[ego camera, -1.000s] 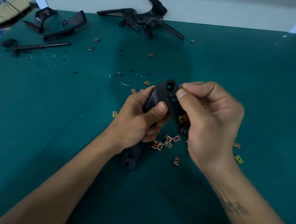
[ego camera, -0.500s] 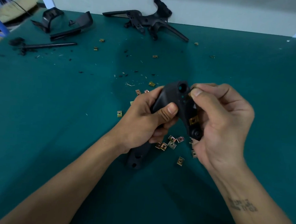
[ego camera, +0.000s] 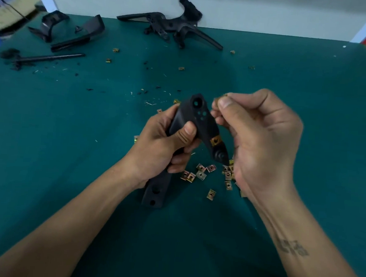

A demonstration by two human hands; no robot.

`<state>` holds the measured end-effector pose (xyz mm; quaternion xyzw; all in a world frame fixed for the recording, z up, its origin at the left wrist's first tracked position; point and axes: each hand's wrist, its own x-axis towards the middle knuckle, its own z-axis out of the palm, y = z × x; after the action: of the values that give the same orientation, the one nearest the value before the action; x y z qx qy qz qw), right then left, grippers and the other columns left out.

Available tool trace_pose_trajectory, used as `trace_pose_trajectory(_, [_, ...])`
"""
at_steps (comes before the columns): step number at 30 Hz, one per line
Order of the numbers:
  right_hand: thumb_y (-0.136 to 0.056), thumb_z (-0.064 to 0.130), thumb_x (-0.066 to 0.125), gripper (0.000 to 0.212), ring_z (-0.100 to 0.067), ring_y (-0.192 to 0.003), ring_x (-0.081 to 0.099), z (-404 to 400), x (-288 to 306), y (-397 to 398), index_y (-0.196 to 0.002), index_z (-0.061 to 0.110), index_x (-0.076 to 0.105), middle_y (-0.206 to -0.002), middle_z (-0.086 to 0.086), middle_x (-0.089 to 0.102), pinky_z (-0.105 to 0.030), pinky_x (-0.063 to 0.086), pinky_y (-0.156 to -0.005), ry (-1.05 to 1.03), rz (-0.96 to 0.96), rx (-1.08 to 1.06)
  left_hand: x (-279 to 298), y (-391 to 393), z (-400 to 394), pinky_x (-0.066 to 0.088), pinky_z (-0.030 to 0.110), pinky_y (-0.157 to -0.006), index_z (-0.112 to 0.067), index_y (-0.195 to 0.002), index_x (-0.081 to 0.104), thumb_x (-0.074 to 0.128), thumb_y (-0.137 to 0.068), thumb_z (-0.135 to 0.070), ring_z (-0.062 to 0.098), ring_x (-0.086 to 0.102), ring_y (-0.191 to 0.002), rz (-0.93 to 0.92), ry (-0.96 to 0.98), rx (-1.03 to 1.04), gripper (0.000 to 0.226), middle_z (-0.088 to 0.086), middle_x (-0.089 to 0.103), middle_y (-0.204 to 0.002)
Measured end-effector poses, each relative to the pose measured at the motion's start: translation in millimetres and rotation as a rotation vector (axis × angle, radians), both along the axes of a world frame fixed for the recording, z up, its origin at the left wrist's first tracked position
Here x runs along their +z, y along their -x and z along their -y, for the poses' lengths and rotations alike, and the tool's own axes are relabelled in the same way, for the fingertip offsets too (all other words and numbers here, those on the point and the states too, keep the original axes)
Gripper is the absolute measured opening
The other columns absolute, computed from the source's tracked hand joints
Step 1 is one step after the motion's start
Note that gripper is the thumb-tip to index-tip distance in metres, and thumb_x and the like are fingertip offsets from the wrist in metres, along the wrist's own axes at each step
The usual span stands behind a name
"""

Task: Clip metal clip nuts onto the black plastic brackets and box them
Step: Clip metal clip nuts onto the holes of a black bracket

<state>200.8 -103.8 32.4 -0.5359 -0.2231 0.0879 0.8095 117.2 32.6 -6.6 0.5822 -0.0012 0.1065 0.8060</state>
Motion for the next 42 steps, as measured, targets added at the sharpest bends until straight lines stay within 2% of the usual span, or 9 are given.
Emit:
trace_pose_trajectory(5, [-0.085, 0.001, 0.075, 0.019, -0.013, -0.074, 0.066, -6, -4, 8, -0.077, 0.017, 0.07, -0.077, 0.001, 0.073, -0.026, 0.054, -0.071, 0.046, 0.049, -0.05, 1, -1, 1, 0.032, 0.018, -0.039, -0.026, -0.091, 0.06, 0.058, -0.095, -0.03, 0.012, 0.031, -0.041, -0.004, -0.003, -0.005, 0.007, 0.003, 0.043, -0.066])
trace_pose_trajectory(8, [-0.083, 0.007, 0.075, 0.02, -0.019, -0.078, 0.065, -7, -5, 9, -0.073, 0.024, 0.072, -0.08, -0.004, 0.073, -0.036, 0.054, -0.075, 0.058, -0.025, -0.025, 1, -1, 2, 0.032, 0.019, -0.039, -0.027, -0.09, 0.061, 0.059, -0.094, -0.03, 0.012, 0.031, -0.041, -0.007, -0.002, -0.009, 0.006, 0.004, 0.042, -0.066])
trace_pose_trajectory(11, [-0.08, 0.005, 0.074, 0.019, -0.021, -0.076, 0.064, -7, -4, 10, -0.07, 0.022, 0.07, -0.078, -0.005, 0.072, -0.04, 0.052, -0.074, 0.028, -0.075, -0.042, 1, -1, 1, 0.032, 0.018, -0.039, -0.028, -0.091, 0.062, 0.054, -0.099, -0.022, 0.012, 0.031, -0.041, -0.013, 0.007, -0.009, 0.013, 0.005, 0.042, -0.066])
trace_pose_trajectory(15, [-0.079, 0.004, 0.074, 0.017, -0.024, -0.08, 0.064, -8, -4, 10, -0.071, 0.018, 0.07, -0.079, -0.007, 0.071, -0.044, 0.052, -0.08, 0.024, -0.083, -0.023, 3, 0, 0, 0.033, 0.019, -0.039, -0.03, -0.09, 0.063, 0.053, -0.1, -0.022, 0.013, 0.031, -0.041, -0.018, 0.005, -0.014, 0.017, 0.004, 0.042, -0.066])
trace_pose_trajectory(22, [-0.077, 0.007, 0.078, 0.009, -0.024, -0.081, 0.067, -9, -6, 10, -0.075, 0.013, 0.073, -0.08, -0.008, 0.074, -0.043, 0.055, -0.082, 0.034, -0.11, -0.06, 1, -1, -1, 0.033, 0.019, -0.038, -0.024, -0.095, 0.06, 0.052, -0.102, -0.021, 0.012, 0.031, -0.042, -0.04, 0.007, 0.003, 0.011, 0.005, 0.041, -0.066])
trace_pose_trajectory(29, [-0.08, 0.005, 0.075, 0.015, -0.019, -0.079, 0.066, -10, -8, 12, -0.074, 0.019, 0.072, -0.081, -0.005, 0.073, -0.036, 0.055, -0.077, 0.009, -0.077, -0.084, 2, -2, 1, 0.032, 0.019, -0.039, -0.021, -0.098, 0.058, 0.052, -0.101, -0.021, 0.012, 0.031, -0.042, -0.036, -0.012, 0.013, 0.007, 0.004, 0.041, -0.066])
trace_pose_trajectory(35, [-0.079, 0.006, 0.075, 0.013, -0.021, -0.077, 0.066, -10, -8, 12, -0.073, 0.017, 0.072, -0.078, -0.006, 0.073, -0.04, 0.054, -0.078, -0.009, -0.129, -0.077, 4, -2, 3, 0.032, 0.019, -0.039, -0.025, -0.097, 0.061, 0.052, -0.101, -0.021, 0.013, 0.031, -0.042, -0.032, -0.02, -0.003, 0.01, 0.004, 0.042, -0.066])
trace_pose_trajectory(39, [-0.079, 0.005, 0.074, 0.007, -0.018, -0.075, 0.066, -11, -8, 12, -0.079, 0.008, 0.068, -0.077, -0.005, 0.072, -0.044, 0.052, -0.083, -0.061, -0.227, -0.069, 4, -1, 2, 0.032, 0.019, -0.039, -0.02, -0.1, 0.057, 0.052, -0.101, -0.021, 0.012, 0.031, -0.042, -0.041, -0.024, 0.001, 0.005, 0.003, 0.042, -0.066])
trace_pose_trajectory(42, [-0.078, 0.005, 0.075, 0.007, -0.02, -0.077, 0.066, -11, -7, 12, -0.077, 0.009, 0.069, -0.077, -0.005, 0.073, -0.044, 0.053, -0.082, -0.034, -0.206, -0.058, 3, -1, 1, 0.032, 0.019, -0.039, -0.019, -0.102, 0.056, 0.052, -0.102, -0.021, 0.013, 0.03, -0.043, -0.044, -0.029, 0.006, 0.005, 0.003, 0.042, -0.066])
